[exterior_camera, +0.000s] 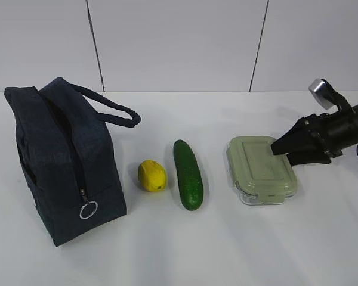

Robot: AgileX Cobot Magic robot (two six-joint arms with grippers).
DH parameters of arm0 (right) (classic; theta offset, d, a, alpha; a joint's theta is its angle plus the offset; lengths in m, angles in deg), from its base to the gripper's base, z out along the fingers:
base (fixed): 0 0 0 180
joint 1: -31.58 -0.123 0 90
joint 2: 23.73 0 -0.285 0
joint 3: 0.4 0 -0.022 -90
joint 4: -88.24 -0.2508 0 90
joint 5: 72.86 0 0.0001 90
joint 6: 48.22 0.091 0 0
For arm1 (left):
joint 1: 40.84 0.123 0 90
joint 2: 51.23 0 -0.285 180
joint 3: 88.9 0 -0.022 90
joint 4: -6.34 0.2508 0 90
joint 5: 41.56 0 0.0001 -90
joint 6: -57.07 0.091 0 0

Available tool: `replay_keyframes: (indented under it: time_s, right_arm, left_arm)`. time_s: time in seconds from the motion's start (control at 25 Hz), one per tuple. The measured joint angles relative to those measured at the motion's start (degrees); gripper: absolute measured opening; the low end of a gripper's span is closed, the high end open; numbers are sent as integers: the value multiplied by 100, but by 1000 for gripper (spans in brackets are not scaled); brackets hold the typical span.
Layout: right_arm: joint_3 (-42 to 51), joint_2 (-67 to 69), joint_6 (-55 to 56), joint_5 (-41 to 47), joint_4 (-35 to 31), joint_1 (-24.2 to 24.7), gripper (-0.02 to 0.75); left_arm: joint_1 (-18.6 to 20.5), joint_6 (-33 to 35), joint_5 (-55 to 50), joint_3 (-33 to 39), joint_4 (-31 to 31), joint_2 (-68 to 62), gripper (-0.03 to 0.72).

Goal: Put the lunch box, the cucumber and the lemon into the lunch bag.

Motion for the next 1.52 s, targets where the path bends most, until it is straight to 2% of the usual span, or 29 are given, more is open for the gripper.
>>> replay_keyframes:
  time_s: [0.96, 1.2, 1.52]
  right_arm:
    - [-54, 423, -181, -11, -294, 0, 553]
    - [-63, 422, -180, 10, -351, -23, 471]
    - [-89, 422, -183, 14, -388, -62, 411]
  left_arm:
    - [0, 0, 0, 0, 0, 0, 305]
    - [0, 0, 0, 0, 0, 0, 305]
    - [0, 0, 0, 0, 0, 0, 305]
